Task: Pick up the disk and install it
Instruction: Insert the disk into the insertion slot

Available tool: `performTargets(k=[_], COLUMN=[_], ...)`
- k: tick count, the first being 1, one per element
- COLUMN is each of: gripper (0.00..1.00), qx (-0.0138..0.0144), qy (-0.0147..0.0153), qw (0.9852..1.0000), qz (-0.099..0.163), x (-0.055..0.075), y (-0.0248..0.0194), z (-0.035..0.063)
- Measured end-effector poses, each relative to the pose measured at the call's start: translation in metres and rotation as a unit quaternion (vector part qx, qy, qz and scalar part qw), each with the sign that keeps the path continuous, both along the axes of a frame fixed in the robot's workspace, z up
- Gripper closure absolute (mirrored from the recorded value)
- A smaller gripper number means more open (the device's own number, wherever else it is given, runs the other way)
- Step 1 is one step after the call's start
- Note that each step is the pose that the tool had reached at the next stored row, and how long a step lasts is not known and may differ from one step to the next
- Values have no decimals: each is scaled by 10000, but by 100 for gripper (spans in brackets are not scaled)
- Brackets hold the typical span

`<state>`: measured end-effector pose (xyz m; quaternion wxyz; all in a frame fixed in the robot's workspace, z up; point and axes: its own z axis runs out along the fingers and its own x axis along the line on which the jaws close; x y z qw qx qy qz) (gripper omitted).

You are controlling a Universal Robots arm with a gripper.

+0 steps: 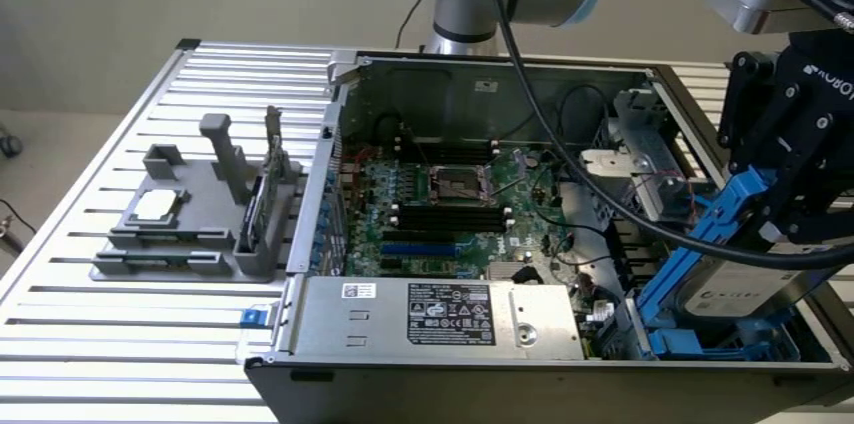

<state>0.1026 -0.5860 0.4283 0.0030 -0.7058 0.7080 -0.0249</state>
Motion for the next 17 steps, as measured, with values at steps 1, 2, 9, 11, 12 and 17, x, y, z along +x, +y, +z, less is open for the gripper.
performTargets(k=[1,2,9,11,12,17], gripper=[67,67,67,67,67,67], qx=[-4,-5,-12,-12,-12,-13], qy=[0,0,0,-1,0,0], qw=[10000,10000,10000,10000,10000,10000], qz=[0,0,-1,-3,-3,-4], x=[0,-1,-8,-9,-9,-13], y=[4,9,43,50,54,61], z=[-10,-21,-75,-92,-100,-142])
